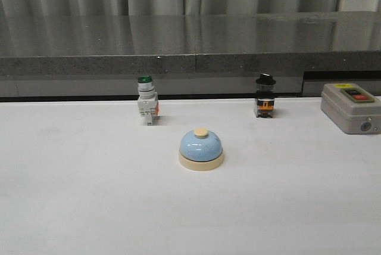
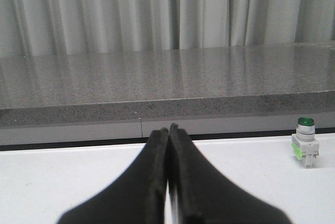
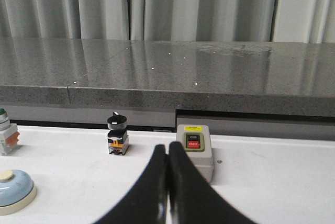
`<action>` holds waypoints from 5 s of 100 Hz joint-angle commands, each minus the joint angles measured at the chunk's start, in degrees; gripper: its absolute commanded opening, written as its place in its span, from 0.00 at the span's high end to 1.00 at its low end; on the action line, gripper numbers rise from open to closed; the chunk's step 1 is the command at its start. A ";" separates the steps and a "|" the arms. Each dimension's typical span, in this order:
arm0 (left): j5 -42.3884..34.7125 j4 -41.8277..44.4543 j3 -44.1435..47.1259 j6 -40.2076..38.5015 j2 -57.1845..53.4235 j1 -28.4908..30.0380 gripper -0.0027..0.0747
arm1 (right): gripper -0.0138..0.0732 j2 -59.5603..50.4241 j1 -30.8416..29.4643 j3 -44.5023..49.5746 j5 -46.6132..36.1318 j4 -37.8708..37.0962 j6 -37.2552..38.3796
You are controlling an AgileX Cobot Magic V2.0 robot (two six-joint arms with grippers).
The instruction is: Place and press bell with both arms
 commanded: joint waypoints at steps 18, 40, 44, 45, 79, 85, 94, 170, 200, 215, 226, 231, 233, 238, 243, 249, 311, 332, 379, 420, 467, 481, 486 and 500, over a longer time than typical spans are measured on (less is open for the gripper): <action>-4.86 0.02 2.45 -0.42 -1.79 0.12 0.99 | 0.91 -0.85 -0.32 -0.76 -4.77 -0.31 -0.23; -4.86 0.02 2.45 -0.42 -1.79 0.12 0.99 | 0.91 -0.85 -0.32 -0.76 -4.77 -0.31 -0.23; -4.86 0.02 2.45 -0.42 -1.79 0.12 0.99 | 0.91 -0.85 -0.32 -0.76 -4.77 -0.31 -0.23; -4.86 0.02 2.45 -0.42 -1.79 0.12 0.99 | 0.91 -0.85 -0.32 -0.76 -4.77 -0.31 -0.23; -4.86 0.02 2.45 -0.42 -1.79 0.12 0.99 | 0.91 0.09 -0.32 -6.48 -1.58 -0.31 -0.23; -4.86 0.02 2.45 -0.42 -1.79 0.12 0.99 | 0.91 1.58 -0.32 -9.92 2.72 -0.31 -0.23; -4.86 0.02 2.45 -0.42 -1.79 0.12 0.99 | 0.91 5.77 -0.32 -15.80 9.22 -0.31 -0.23; -4.86 0.02 2.45 -0.42 -1.79 0.12 0.99 | 0.91 56.81 0.75 -52.06 38.65 7.39 -0.51; -4.86 0.02 2.45 -0.42 -1.79 0.12 0.99 | 0.91 74.91 10.26 -61.23 38.40 7.50 -1.62; -4.86 0.02 2.45 -0.42 -1.79 0.12 0.99 | 0.91 84.81 15.17 -67.35 38.40 7.50 -1.62; -4.86 0.02 2.45 -0.42 -1.79 0.12 0.99 | 0.91 91.12 17.97 -71.87 38.45 7.50 -1.62; -4.86 0.02 2.45 -0.42 -1.79 0.12 0.99 | 0.91 93.54 19.16 -73.70 38.51 7.50 -1.62; -4.86 0.02 2.45 -0.42 -1.79 0.12 0.99 | 0.91 94.51 19.65 -74.45 38.55 7.50 -1.62; -4.86 0.02 2.45 -0.42 -1.79 0.12 0.99 | 0.91 96.63 20.73 -76.12 38.55 7.50 -1.62; -4.86 0.02 2.45 -0.42 -1.79 0.12 0.99 | 0.91 98.61 21.87 -77.81 38.79 7.50 -1.62; -4.86 0.02 2.45 -0.42 -1.79 0.12 0.99 | 0.91 100.69 22.84 -79.90 39.07 7.50 -1.62; -4.86 0.02 2.45 -0.42 -1.79 0.12 0.99 | 0.91 109.35 25.85 -87.21 42.02 7.50 -1.62; -4.86 0.02 2.45 -0.42 -1.79 0.12 0.99 | 0.91 109.90 26.42 -87.21 42.17 7.70 -1.62; -4.86 0.02 2.45 -0.42 -1.79 0.12 0.99 | 0.91 111.03 26.50 -87.21 43.74 7.76 -1.62; -4.86 0.02 2.45 -0.42 -1.79 0.12 0.99 | 0.91 99.34 23.35 -87.00 43.60 6.97 -1.62; -4.86 0.02 2.45 -0.42 -1.79 0.12 0.99 | 0.91 73.84 10.91 -63.52 35.13 4.27 -1.62; -4.86 0.02 2.45 -0.42 -1.79 0.12 0.99 | 0.91 63.57 5.99 -54.06 32.33 4.22 -1.62; -4.86 0.02 2.45 -0.42 -1.79 0.12 0.99 | 0.91 60.01 4.33 -51.18 31.82 4.22 -1.62; -4.86 0.02 2.45 -0.42 -1.79 0.12 0.99 | 0.91 49.88 0.62 -44.50 30.76 4.22 -1.62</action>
